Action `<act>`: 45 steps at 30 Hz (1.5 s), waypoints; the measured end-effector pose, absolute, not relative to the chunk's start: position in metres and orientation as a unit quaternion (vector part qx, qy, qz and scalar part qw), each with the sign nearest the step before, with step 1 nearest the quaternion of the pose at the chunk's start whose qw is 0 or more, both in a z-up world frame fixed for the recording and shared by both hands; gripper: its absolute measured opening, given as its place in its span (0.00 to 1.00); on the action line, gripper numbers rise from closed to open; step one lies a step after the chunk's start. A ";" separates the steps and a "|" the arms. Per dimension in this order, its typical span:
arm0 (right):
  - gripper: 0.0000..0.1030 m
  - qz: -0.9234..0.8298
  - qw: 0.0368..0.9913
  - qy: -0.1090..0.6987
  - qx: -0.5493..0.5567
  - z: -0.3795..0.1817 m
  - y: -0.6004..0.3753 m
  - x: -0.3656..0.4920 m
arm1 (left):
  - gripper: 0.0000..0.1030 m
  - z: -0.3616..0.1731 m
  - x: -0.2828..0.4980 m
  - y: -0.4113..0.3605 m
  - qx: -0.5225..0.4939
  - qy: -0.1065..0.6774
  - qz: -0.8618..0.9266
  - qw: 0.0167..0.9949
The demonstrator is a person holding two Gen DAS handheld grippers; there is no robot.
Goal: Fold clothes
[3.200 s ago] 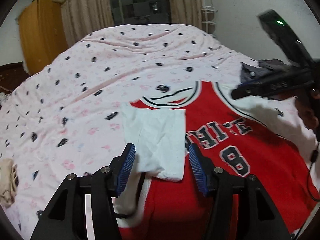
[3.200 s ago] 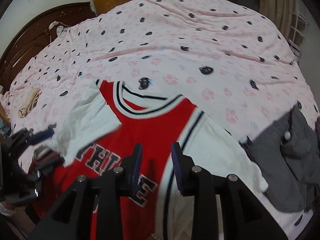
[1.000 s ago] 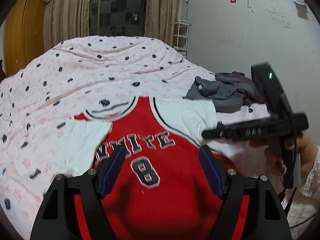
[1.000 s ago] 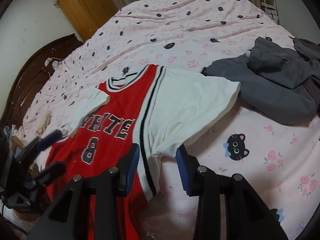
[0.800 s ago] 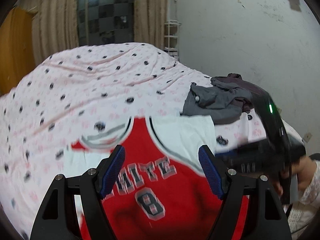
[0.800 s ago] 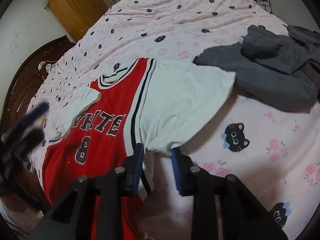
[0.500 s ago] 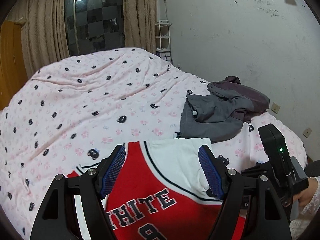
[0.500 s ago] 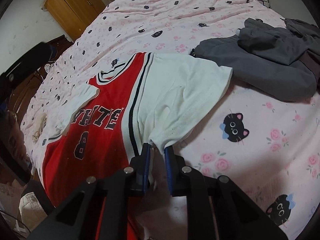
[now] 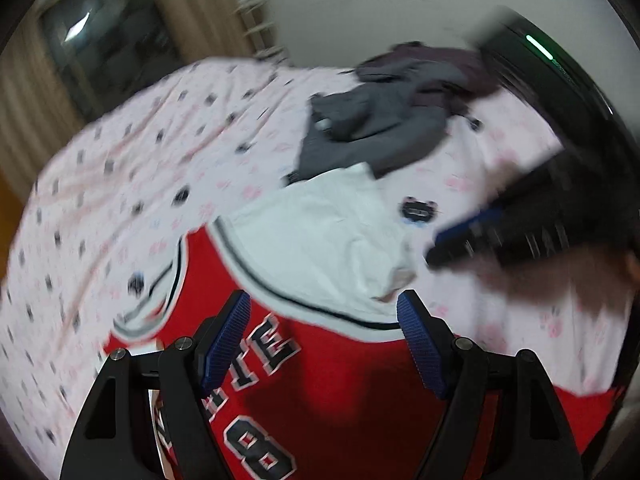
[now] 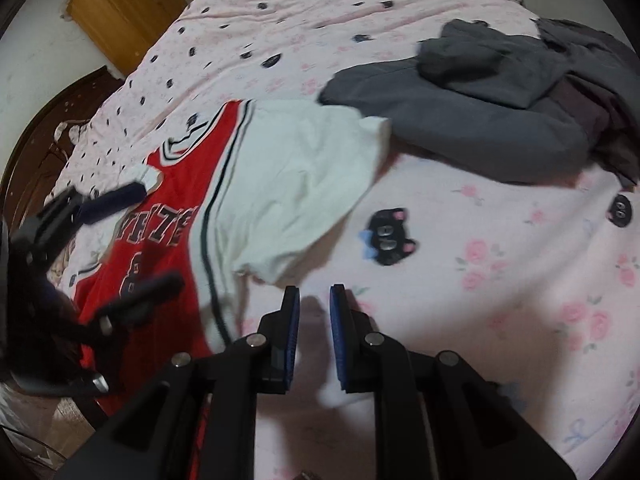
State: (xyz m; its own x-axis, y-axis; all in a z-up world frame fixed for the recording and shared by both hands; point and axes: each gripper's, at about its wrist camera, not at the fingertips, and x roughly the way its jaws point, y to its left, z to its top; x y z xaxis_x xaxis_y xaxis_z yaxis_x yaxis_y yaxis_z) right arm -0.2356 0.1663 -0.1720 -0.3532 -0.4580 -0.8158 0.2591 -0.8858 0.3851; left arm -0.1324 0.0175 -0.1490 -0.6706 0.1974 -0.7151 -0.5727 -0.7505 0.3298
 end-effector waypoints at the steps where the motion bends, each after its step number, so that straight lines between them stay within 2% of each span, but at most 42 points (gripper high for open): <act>1: 0.16 -0.816 0.216 -0.105 0.525 -0.171 0.173 -0.237 | 0.70 -0.152 -0.127 0.026 -0.329 0.297 0.868 0.224; 7: 0.16 -0.814 0.202 -0.142 0.526 -0.169 0.194 -0.243 | 0.70 -0.179 -0.106 0.075 -0.255 0.467 0.827 0.183; 12: 0.17 -0.819 0.203 -0.141 0.518 -0.163 0.197 -0.241 | 0.70 -0.201 -0.093 0.099 -0.213 0.555 0.789 0.156; 28: 0.17 -0.828 0.196 -0.149 0.504 -0.152 0.213 -0.237 | 0.71 -0.200 -0.101 0.099 -0.200 0.560 0.794 0.124; 45: 0.17 -0.819 0.229 -0.123 0.511 -0.154 0.197 -0.246 | 0.71 -0.205 -0.110 0.096 -0.194 0.567 0.789 0.136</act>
State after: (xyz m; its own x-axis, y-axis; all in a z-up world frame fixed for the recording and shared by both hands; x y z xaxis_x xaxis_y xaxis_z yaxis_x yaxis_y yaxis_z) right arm -0.2462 0.1974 -0.1542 -0.3730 -0.5012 -0.7808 0.2494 -0.8647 0.4360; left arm -0.1100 0.0960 -0.2048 -0.8872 -0.0054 -0.4614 -0.4357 -0.3195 0.8415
